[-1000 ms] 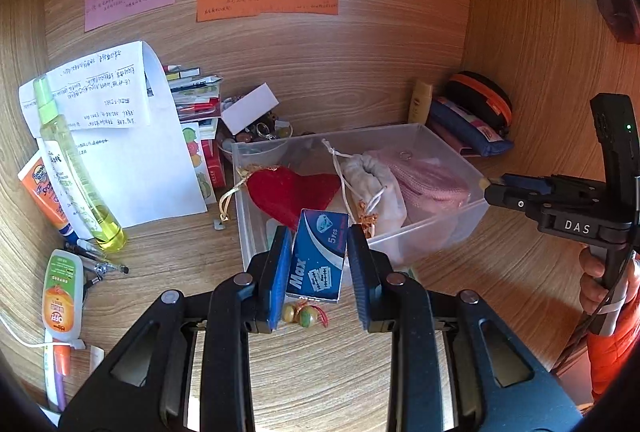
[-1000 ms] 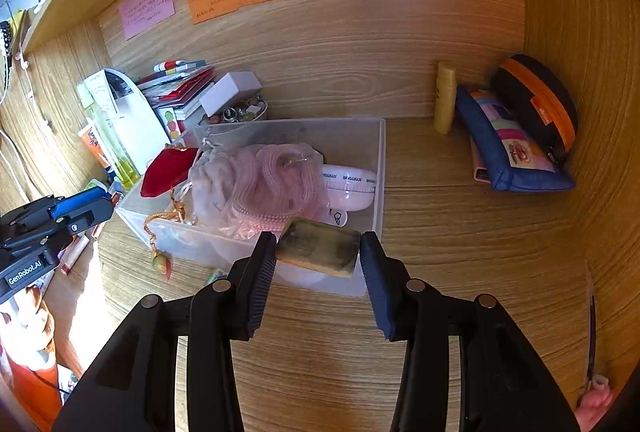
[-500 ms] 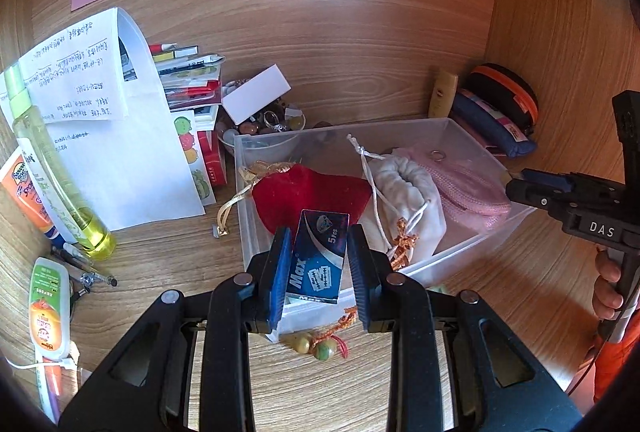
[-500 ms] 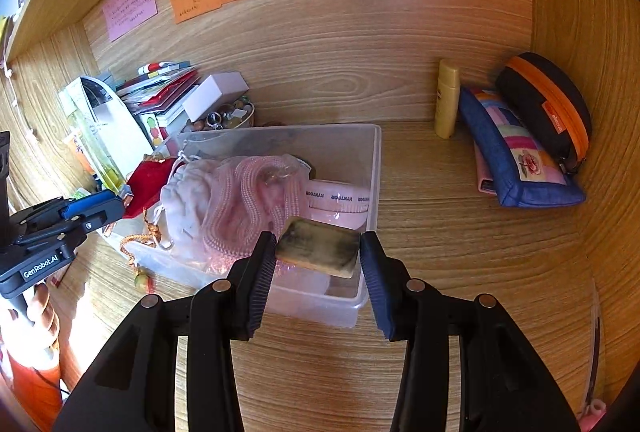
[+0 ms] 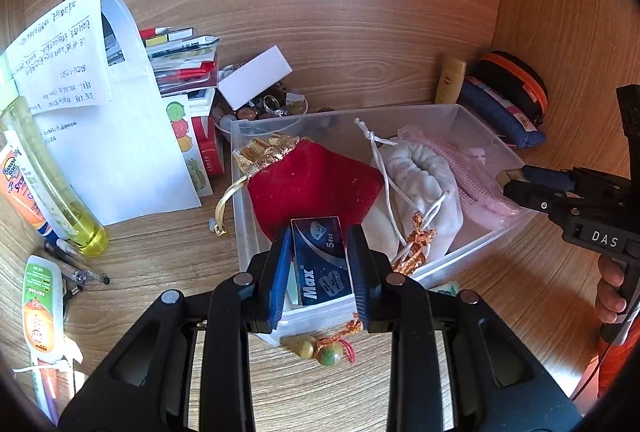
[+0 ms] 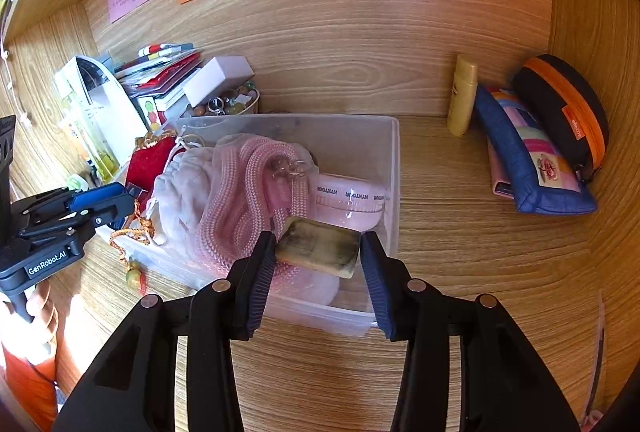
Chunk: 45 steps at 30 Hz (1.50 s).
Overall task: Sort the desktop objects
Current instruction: 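Carry the Max box and soap bar over the clear box, then open both grippers to drop the Max box and soap bar into the box, then reach the left gripper to the gourd-bead charm while the right gripper approaches the square green tile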
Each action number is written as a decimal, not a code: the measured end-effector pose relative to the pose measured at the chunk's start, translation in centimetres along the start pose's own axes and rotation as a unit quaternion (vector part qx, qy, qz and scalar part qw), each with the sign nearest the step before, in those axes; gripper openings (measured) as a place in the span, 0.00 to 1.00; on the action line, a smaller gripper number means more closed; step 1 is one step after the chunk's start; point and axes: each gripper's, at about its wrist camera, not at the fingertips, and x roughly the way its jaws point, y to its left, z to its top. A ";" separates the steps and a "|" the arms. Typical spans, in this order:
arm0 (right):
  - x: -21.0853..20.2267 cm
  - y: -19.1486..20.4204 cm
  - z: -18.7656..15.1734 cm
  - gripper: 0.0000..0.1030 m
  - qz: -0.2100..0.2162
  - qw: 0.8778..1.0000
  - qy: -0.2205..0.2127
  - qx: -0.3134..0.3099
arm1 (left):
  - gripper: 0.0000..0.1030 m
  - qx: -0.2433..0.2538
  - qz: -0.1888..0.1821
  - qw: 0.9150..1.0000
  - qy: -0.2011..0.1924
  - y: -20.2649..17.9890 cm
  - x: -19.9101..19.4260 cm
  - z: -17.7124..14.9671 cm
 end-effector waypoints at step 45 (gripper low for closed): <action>-1.5 6.0 -4.9 0.75 0.025 0.997 0.042 -0.055 | 0.81 0.015 0.020 0.997 0.071 2.2 -1.3 -5.7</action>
